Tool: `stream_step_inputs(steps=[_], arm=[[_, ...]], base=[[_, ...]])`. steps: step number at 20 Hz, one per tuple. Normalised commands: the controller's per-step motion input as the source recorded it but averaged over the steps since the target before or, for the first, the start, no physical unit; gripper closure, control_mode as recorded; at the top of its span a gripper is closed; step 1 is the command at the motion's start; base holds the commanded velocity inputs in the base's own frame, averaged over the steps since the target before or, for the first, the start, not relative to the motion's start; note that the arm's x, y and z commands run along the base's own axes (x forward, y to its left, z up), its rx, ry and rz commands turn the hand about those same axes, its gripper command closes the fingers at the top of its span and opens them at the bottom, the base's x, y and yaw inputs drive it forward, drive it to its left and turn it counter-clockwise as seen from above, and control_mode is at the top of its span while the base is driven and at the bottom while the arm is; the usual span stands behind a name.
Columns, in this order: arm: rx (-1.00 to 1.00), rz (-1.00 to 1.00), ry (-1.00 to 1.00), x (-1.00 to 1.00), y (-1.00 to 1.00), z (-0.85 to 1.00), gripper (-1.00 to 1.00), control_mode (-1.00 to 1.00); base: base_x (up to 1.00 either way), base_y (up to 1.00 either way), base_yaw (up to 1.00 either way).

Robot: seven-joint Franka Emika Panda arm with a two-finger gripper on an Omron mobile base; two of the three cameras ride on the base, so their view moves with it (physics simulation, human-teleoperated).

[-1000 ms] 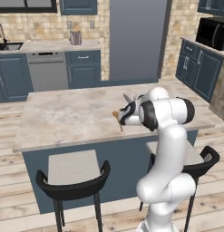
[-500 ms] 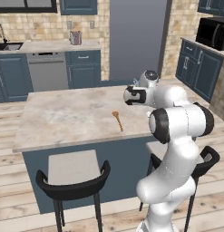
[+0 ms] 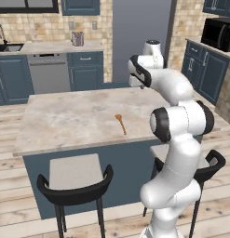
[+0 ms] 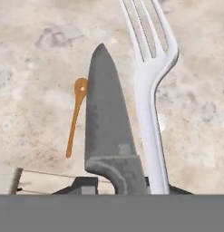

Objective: Pick up the metallic utensils from the counter and place them in the open drawer. Make sure not to pick up any wooden utensils.

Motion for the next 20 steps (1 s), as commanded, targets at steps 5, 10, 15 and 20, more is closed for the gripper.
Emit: stream_step_inputs(steps=[5,10,15,20], arm=[[0.0,0.0,0.55,-0.52,-0.09,0.72,1.0,-1.0],[0.01,-0.02,0.05,-0.97,0.0,0.1,1.0,-1.0],[0.01,-0.04,-0.32,-1.0,0.04,-0.43,1.0,-1.0],[0.0,-0.01,-0.69,-1.0,0.25,-1.0,1.0,-1.0]], base=[[0.0,0.0,0.0],[0.0,0.0,0.0],[0.0,0.0,0.0],[0.0,0.0,0.0]])
